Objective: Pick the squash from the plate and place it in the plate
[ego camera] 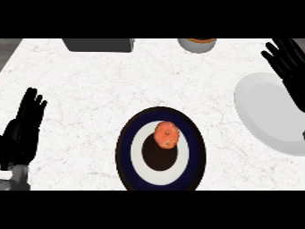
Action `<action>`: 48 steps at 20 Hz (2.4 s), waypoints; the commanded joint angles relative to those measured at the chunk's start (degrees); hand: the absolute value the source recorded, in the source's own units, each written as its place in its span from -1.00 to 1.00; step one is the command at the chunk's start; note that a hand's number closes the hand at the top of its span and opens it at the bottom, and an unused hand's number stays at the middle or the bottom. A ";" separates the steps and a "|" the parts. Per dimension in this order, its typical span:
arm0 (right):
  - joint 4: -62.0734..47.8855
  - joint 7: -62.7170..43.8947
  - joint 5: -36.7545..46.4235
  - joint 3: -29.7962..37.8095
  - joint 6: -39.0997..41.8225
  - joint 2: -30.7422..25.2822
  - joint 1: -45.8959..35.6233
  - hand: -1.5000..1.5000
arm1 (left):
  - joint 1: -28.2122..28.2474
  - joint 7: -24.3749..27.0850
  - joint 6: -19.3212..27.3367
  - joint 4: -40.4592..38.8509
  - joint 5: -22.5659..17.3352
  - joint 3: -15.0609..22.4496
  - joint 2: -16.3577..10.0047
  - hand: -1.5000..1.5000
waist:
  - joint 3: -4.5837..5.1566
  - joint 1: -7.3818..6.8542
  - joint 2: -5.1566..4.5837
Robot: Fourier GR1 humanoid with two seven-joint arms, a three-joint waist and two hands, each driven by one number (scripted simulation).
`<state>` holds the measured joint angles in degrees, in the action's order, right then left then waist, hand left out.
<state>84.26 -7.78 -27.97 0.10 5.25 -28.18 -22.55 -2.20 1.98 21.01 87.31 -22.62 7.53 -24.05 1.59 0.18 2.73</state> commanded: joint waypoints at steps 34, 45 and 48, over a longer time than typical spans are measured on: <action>-30.92 39.68 45.94 -23.23 16.52 9.17 -13.42 -1.00 | -6.50 -8.08 -8.81 -7.42 7.95 2.40 0.84 0.00 | -1.56 -0.46 -2.65; -27.90 29.76 59.66 -28.07 13.21 13.63 -13.21 -1.00 | -8.44 -8.42 -11.90 -8.85 8.37 -0.76 2.57 0.00 | -1.58 -0.44 -2.70; -24.74 28.54 61.61 -27.04 16.13 12.67 -12.46 -1.00 | -7.81 -6.29 -13.16 -10.68 9.70 -1.65 3.69 0.00 | -1.57 -0.19 -2.70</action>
<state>57.07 23.41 30.37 -26.45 19.78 -16.21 -35.61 -9.64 -6.09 9.65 78.59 -13.57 7.06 -21.36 0.01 -0.18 0.04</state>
